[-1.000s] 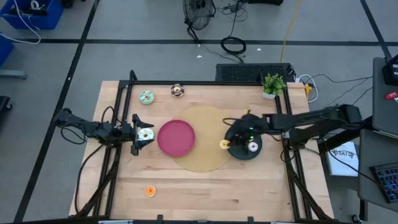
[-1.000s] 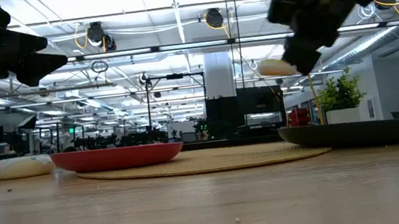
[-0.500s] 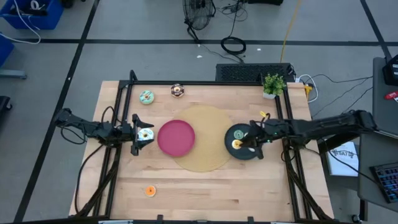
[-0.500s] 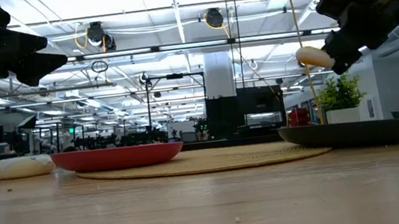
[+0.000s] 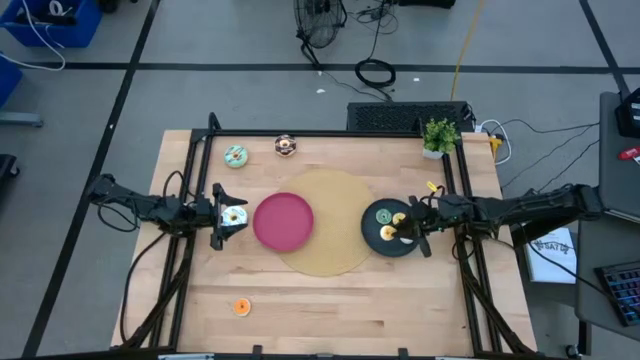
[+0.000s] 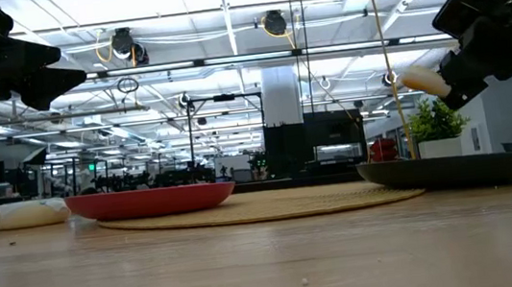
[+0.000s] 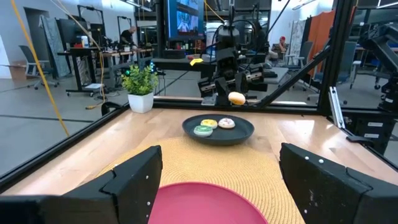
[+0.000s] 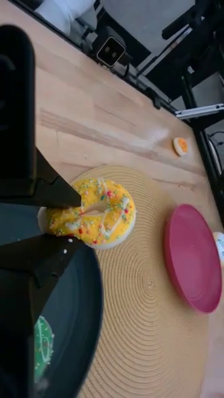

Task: Pick & Place donuts
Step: Put the small yellow donut on the black plate

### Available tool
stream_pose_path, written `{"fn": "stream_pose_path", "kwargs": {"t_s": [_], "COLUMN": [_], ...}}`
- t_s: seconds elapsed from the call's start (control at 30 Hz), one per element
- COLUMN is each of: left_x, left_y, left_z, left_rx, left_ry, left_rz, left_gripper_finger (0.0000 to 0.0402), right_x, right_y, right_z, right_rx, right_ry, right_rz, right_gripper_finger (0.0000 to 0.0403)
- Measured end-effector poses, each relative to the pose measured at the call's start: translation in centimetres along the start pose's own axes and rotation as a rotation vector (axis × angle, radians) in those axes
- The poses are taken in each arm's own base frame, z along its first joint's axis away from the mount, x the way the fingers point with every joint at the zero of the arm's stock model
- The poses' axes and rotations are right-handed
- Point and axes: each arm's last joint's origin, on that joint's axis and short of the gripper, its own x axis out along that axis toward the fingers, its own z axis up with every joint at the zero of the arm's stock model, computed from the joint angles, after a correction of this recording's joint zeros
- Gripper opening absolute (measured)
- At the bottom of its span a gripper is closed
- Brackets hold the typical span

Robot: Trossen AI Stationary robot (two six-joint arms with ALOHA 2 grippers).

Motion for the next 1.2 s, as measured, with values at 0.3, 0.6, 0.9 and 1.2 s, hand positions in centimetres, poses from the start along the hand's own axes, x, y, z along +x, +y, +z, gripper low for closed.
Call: {"fn": "stream_pose_path", "kwargs": {"t_s": [0.3, 0.6, 0.9, 1.2], "left_x": [0.0, 0.0, 0.0, 0.0], "left_y": [0.0, 0.0, 0.0, 0.0], "left_z": [0.0, 0.0, 0.0, 0.0], "left_rx": [0.000, 0.000, 0.001, 0.000], "left_ry": [0.000, 0.000, 0.000, 0.000], "left_rz": [0.000, 0.000, 0.000, 0.000], "left_gripper_finger": [0.0319, 0.0319, 0.0319, 0.0319], "right_x": [-0.1, -0.1, -1.9, -3.2], "right_y": [-0.2, 0.0, 1.5, 2.3], "right_z": [-0.7, -0.3, 3.8, 6.1], "right_rx": [0.037, 0.029, 0.020, 0.125], "right_ry": [0.008, -0.031, -0.243, -0.200], "right_rz": [0.003, 0.028, 0.156, 0.150], "right_gripper_finger": [0.0061, 0.0061, 0.0061, 0.0061]}}
